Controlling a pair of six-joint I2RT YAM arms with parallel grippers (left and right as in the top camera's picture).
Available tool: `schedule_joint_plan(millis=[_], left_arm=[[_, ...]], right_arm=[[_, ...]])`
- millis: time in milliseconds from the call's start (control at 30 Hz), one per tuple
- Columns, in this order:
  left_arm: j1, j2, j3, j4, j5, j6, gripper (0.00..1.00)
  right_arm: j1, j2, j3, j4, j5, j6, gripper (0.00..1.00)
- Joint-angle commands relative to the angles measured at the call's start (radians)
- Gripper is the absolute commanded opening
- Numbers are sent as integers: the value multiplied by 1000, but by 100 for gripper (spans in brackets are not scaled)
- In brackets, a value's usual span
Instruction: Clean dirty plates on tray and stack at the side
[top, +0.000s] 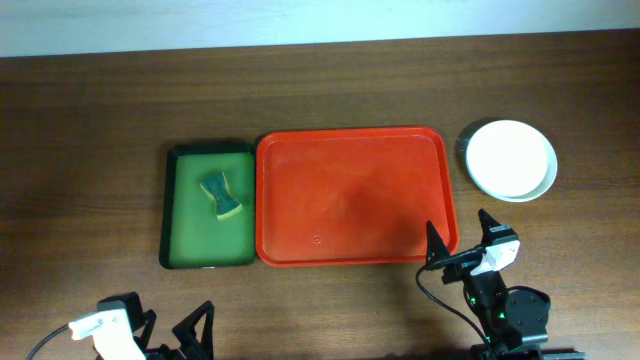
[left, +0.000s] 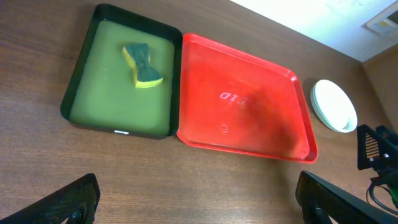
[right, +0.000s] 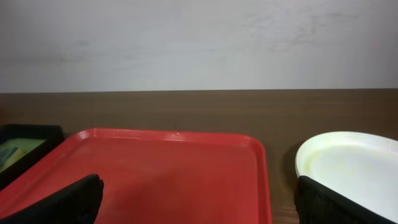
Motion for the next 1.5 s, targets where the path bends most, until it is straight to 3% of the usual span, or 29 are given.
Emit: schedule_joint_plan(millis=[0,700,800,867,967,1233,1267,1333,1467], left_arm=[[-5,-3,0,2,-11,-10,99],[4,-3,-34,1,-60,27,99],[167,-48,-188,189,-26,276,99],[288,-119,-312,340,125,494,99],[399,-213,-484,577,273,715,99],[460,-282,-894,1188,262,710,99],[460,-282,-921,1222,256,699,99],[460,-282,-969,1240,145,546,99],[460,-282,-1024,1249,95,521,99]], right_arm=[[4,-8,-6,-11,37,-19,99],[-43,-8,-6,-11,66,-18,98],[-43,-8,-6,-11,66,-18,98],[-43,-8,-6,-11,66,-18,99],[-43,-8,-6,-11,66,-18,99],[-43,-8,-6,-11,66,-18,98],[-43,-8,-6,-11,66,-18,99],[-43,-8,-6,-11,66,-18,98],[-43,-8,-6,-11,66,-18,99]])
